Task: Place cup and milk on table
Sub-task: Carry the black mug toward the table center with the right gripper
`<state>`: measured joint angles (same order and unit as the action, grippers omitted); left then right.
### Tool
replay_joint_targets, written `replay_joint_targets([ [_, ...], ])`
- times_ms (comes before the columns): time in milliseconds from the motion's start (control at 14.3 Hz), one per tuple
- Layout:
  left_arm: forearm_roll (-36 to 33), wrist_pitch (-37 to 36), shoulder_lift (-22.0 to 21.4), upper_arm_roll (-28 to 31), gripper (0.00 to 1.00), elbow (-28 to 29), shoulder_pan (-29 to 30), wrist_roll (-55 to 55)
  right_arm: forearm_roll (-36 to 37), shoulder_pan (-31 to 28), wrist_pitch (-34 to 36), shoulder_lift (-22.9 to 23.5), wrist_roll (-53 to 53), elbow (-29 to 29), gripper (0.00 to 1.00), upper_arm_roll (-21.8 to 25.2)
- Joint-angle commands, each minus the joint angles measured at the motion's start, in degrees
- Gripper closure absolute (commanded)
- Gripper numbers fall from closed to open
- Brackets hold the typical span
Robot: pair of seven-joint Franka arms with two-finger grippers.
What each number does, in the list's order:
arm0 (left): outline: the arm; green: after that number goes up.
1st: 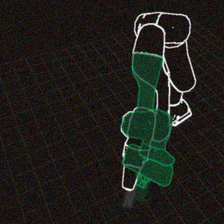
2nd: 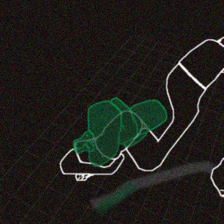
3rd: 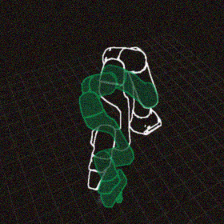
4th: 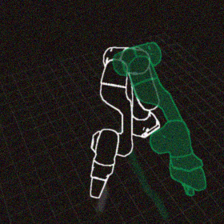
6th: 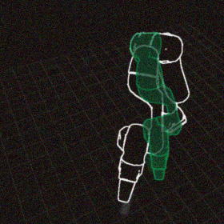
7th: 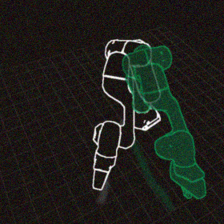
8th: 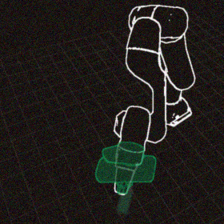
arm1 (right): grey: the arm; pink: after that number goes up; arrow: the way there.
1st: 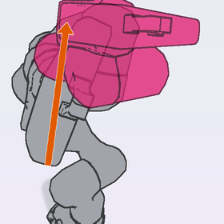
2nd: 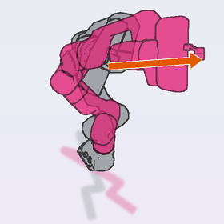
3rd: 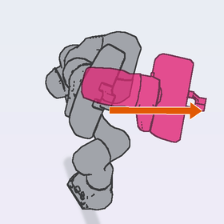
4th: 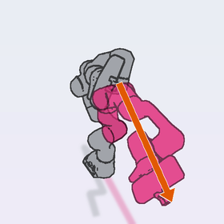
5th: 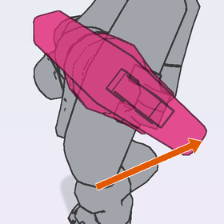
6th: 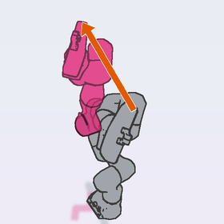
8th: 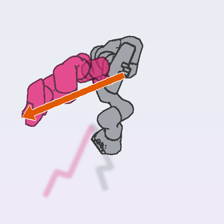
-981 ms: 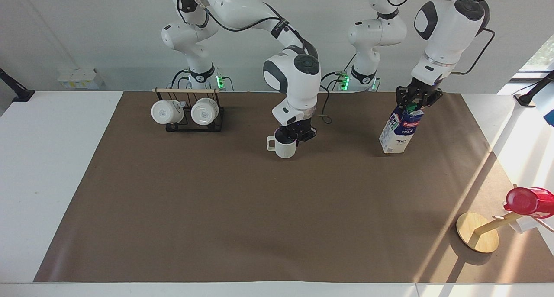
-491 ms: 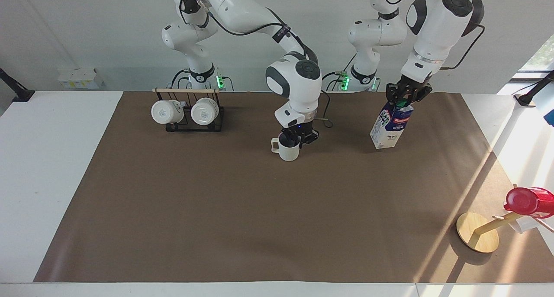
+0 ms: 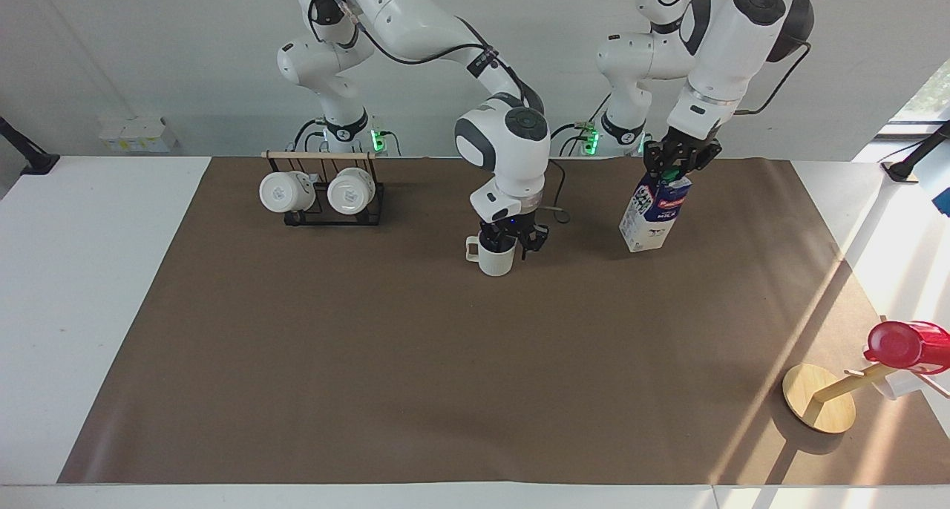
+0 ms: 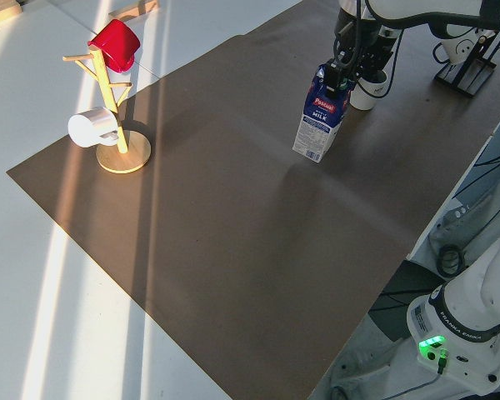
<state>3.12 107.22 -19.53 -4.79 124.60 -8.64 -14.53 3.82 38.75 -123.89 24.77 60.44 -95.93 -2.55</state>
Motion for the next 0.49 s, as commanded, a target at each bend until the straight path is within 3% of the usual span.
replay_joint_targets([
  [0,-0.3,-0.6,2.0,0.4,0.54,-3.5,-3.3,-4.5,1.4,-0.5,1.4,-3.2,1.3,-0.2,0.0,0.3],
  [421,-0.2,1.1,2.9,0.3,0.54,-4.9,-8.8,-10.7,0.4,-10.7,7.5,-14.5,-6.8,-1.2,0.0,0.3],
])
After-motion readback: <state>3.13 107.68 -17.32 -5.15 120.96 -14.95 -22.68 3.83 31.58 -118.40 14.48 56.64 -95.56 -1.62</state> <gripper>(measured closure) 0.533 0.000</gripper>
